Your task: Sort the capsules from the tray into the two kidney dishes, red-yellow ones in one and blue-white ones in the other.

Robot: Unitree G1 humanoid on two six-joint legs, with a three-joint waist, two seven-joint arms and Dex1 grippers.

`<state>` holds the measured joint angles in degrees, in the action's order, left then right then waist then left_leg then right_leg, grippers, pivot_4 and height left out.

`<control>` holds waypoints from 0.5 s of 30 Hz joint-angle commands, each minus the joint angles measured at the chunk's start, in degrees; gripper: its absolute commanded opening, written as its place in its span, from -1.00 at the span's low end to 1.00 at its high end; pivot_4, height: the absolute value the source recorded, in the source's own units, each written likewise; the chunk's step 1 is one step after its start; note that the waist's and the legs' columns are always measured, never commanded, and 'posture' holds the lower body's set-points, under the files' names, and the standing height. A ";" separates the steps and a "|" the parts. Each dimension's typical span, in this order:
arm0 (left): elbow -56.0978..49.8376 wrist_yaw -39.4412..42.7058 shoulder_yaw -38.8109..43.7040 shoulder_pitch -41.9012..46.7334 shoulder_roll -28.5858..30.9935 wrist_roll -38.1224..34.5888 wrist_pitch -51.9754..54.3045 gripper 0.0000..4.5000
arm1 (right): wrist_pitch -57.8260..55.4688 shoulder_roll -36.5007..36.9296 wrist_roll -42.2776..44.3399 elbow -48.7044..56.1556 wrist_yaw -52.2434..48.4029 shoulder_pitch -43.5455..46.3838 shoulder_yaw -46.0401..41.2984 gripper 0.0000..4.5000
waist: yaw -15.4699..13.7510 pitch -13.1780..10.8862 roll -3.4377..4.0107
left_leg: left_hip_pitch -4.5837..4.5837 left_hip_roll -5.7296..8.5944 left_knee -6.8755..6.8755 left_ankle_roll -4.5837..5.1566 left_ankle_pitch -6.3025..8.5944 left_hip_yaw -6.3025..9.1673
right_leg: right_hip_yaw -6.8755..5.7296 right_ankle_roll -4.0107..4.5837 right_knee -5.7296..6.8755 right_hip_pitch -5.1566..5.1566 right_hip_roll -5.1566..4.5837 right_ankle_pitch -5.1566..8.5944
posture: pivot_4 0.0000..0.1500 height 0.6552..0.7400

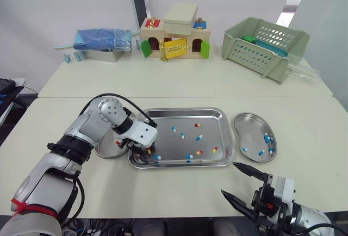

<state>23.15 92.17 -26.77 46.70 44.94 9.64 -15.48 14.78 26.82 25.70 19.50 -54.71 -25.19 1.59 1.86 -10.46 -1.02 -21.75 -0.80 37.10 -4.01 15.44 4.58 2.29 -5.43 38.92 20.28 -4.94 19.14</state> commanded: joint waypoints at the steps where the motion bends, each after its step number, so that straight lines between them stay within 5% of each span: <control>1: 0.16 -0.25 -0.21 -0.44 0.61 1.33 -0.61 -0.59 | 0.23 0.51 -0.17 2.42 0.19 -0.04 0.19 1.00 | 0.00 0.00 0.00 | 0.00 0.00 0.00 0.00 0.00 0.00 | 0.00 0.00 0.00 -0.01 0.00 0.00 | 1.00 1.00; 4: 0.16 -0.36 -0.25 -0.45 0.64 1.62 -0.90 -1.00 | 0.15 0.58 -0.14 2.58 0.30 -0.09 0.22 1.00 | 0.00 0.00 0.00 | 0.00 0.00 0.01 0.00 0.00 0.00 | 0.00 0.00 0.00 -0.01 0.00 0.00 | 1.00 1.00; 15: -1.27 -0.54 0.68 -1.44 0.59 0.51 0.15 -1.00 | -0.26 0.94 0.15 3.32 0.13 -0.33 0.42 1.00 | 0.00 0.01 0.01 | 0.01 0.00 0.01 0.00 0.00 0.00 | 0.00 0.00 0.00 -0.01 0.00 0.00 | 1.00 1.00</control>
<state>22.79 91.79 -26.55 46.35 45.02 10.19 -16.28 13.94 27.20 25.72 20.51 -54.17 -25.26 1.90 1.86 -10.45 -1.01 -21.74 -0.80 37.11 -4.01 15.45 4.58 2.29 -5.44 38.92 20.27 -4.94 19.14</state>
